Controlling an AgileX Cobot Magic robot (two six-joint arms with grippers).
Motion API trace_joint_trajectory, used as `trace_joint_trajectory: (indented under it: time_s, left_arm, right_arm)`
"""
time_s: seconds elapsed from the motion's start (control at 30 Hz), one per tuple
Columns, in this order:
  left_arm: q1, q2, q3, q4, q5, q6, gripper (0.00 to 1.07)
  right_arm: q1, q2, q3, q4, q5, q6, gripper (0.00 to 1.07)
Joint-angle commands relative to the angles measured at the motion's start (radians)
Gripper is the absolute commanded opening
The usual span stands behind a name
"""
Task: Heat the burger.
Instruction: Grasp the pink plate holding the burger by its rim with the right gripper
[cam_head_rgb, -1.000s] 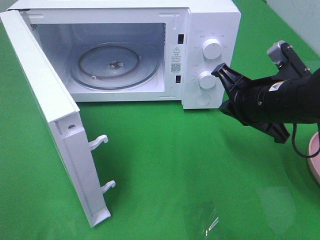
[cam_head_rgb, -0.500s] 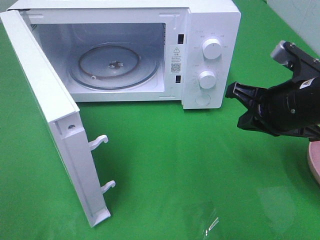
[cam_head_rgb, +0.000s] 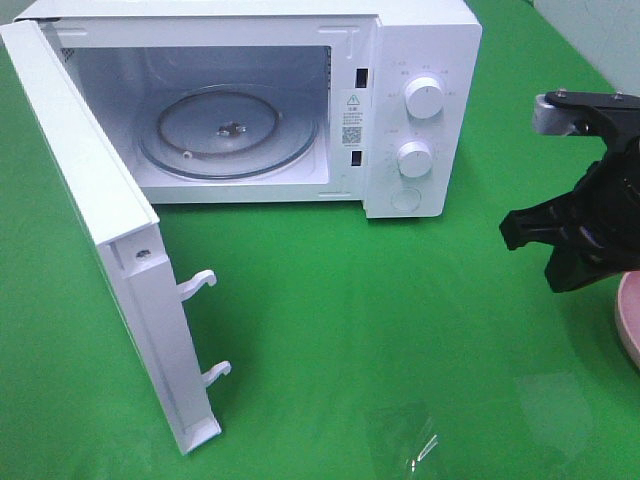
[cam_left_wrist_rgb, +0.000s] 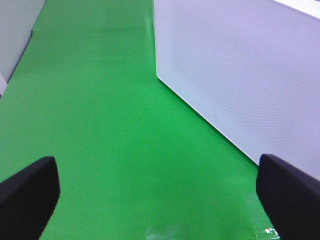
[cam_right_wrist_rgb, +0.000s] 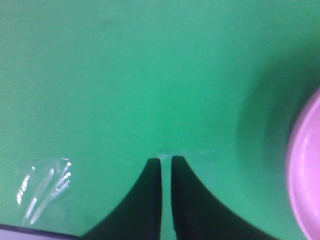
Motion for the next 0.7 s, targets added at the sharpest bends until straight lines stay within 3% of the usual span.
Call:
trace_joint_trajectory:
  time_s: [0.03, 0.23, 0.33, 0.37, 0.4, 0.43, 0.47, 0.5, 0.53, 0.57, 0.6, 0.63, 0.67, 0.7]
  left_arm:
    - [-0.003, -0.017, 0.003, 0.002, -0.014, 0.001, 1.02]
    - [-0.003, -0.017, 0.003, 0.002, -0.014, 0.001, 1.02]
    - [-0.003, -0.017, 0.003, 0.002, -0.014, 0.001, 1.02]
    - [-0.003, -0.017, 0.003, 0.002, -0.014, 0.001, 1.02]
    - [-0.003, -0.017, 0.003, 0.002, -0.014, 0.001, 1.02]
    - [-0.003, -0.017, 0.003, 0.002, -0.014, 0.001, 1.02]
    - [-0.003, -0.017, 0.003, 0.002, -0.014, 0.001, 1.02]
    - [-0.003, -0.017, 0.003, 0.002, -0.014, 0.001, 1.02]
    - [-0.003, -0.017, 0.003, 0.002, -0.014, 0.001, 1.02]
    - [-0.003, -0.017, 0.003, 0.002, -0.014, 0.001, 1.02]
    - [-0.003, -0.017, 0.003, 0.002, -0.014, 0.001, 1.02]
    - [-0.003, -0.017, 0.003, 0.002, -0.014, 0.001, 1.02]
    - [-0.003, -0.017, 0.003, 0.002, -0.014, 0.001, 1.02]
    - [-0.003, -0.017, 0.003, 0.002, -0.014, 0.001, 1.02]
  right_arm:
    - [-0.005, -0.008, -0.032, -0.062, 0.095, -0.012, 0.10]
    - [-0.016, -0.008, -0.080, -0.124, 0.216, -0.012, 0.12]
    - [-0.070, -0.008, -0.087, -0.131, 0.280, -0.088, 0.19]
    - [-0.098, -0.008, -0.086, -0.131, 0.292, -0.124, 0.28]
    - [-0.098, -0.008, -0.086, -0.131, 0.292, -0.124, 0.28]
    - [-0.122, -0.008, -0.086, -0.133, 0.294, -0.145, 0.43]
    - [-0.122, -0.008, -0.086, -0.133, 0.294, -0.145, 0.43]
    - [-0.141, -0.008, -0.086, -0.138, 0.290, -0.161, 0.61]
    - [-0.141, -0.008, -0.086, -0.138, 0.290, -0.161, 0.61]
    - [-0.160, -0.008, -0.086, -0.148, 0.280, -0.169, 0.77]
    - [-0.160, -0.008, -0.086, -0.148, 0.280, -0.169, 0.77]
    - [-0.174, -0.008, -0.086, -0.159, 0.275, -0.169, 0.90]
    - [-0.174, -0.008, -0.086, -0.159, 0.275, -0.169, 0.90]
    - [-0.184, -0.008, -0.085, -0.175, 0.269, -0.169, 0.97]
